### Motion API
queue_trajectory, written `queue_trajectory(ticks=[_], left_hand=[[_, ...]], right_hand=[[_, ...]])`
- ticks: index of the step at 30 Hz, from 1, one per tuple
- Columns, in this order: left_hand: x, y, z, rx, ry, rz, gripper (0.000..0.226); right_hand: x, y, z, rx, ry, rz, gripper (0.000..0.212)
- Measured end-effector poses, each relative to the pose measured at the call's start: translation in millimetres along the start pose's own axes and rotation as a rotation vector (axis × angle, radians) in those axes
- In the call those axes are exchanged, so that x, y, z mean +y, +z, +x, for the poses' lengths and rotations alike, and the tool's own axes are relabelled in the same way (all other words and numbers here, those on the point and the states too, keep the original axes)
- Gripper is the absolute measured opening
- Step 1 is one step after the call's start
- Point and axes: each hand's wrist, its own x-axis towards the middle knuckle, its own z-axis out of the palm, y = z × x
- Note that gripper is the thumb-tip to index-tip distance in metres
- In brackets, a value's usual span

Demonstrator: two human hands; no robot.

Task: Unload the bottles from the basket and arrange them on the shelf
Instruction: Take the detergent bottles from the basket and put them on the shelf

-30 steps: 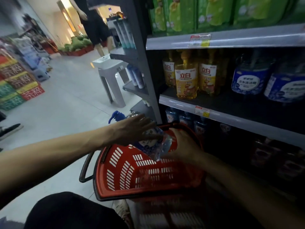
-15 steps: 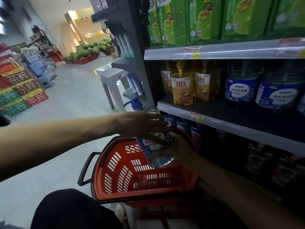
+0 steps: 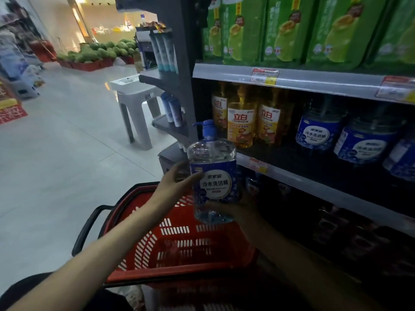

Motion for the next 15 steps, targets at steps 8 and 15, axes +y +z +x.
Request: queue_trajectory(ticks=[8, 15], left_hand=[[-45, 13, 13, -0.119, -0.073, -0.104, 0.052], [-45, 26, 23, -0.148, -0.065, -0.093, 0.064]], right_hand=[[25, -4, 6, -0.035, 0.071, -0.137, 0.081], [27, -20, 6, -0.035, 0.036, -0.374, 0.043]])
